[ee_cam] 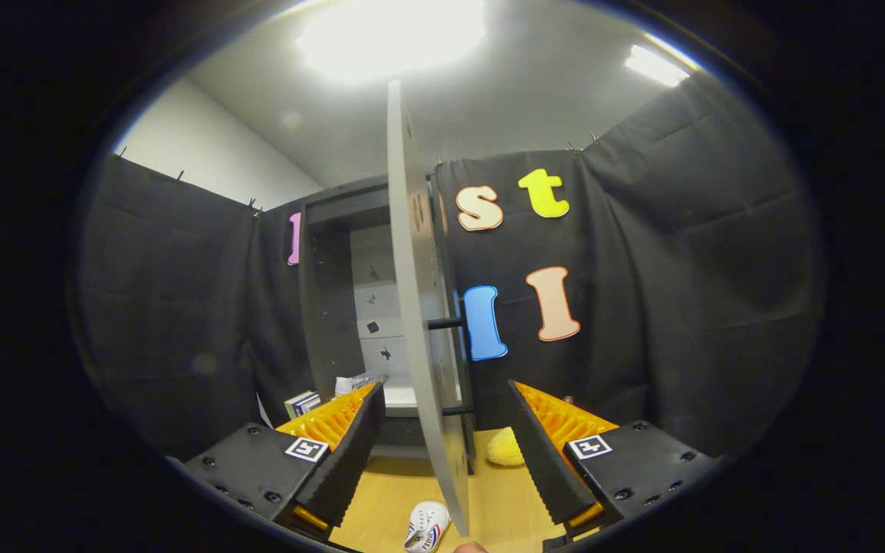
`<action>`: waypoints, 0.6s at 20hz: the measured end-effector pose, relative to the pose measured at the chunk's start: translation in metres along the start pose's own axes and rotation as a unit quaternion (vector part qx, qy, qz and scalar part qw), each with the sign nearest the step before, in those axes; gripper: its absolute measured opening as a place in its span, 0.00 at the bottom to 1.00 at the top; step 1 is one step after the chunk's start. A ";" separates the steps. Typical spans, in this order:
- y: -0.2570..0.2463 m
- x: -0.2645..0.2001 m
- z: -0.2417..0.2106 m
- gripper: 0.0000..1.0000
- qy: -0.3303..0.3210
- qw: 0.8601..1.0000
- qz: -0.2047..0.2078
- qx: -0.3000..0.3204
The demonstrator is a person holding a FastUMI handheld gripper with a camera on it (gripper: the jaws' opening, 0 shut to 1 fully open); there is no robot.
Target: Open the shoe cabinet door, grab the shoes and put them into the shoe cabinet, then close the shoe cabinet door.
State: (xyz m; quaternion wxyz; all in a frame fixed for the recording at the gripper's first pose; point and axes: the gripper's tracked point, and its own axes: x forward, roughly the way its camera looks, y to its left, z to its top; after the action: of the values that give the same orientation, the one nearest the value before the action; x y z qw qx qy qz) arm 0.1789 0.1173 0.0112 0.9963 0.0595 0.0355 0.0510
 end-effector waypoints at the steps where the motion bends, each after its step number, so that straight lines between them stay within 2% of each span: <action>1: 0.010 -0.002 -0.009 0.98 0.006 1.000 0.010 -0.005; 6: 0.059 -0.008 -0.071 0.98 0.056 0.997 0.038 -0.024; 12: 0.083 0.025 -0.159 0.98 0.121 0.991 0.041 -0.035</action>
State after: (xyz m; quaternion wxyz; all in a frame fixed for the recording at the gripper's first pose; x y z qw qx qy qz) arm 0.1832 0.2207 -0.1380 0.9833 0.0195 0.1510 0.1001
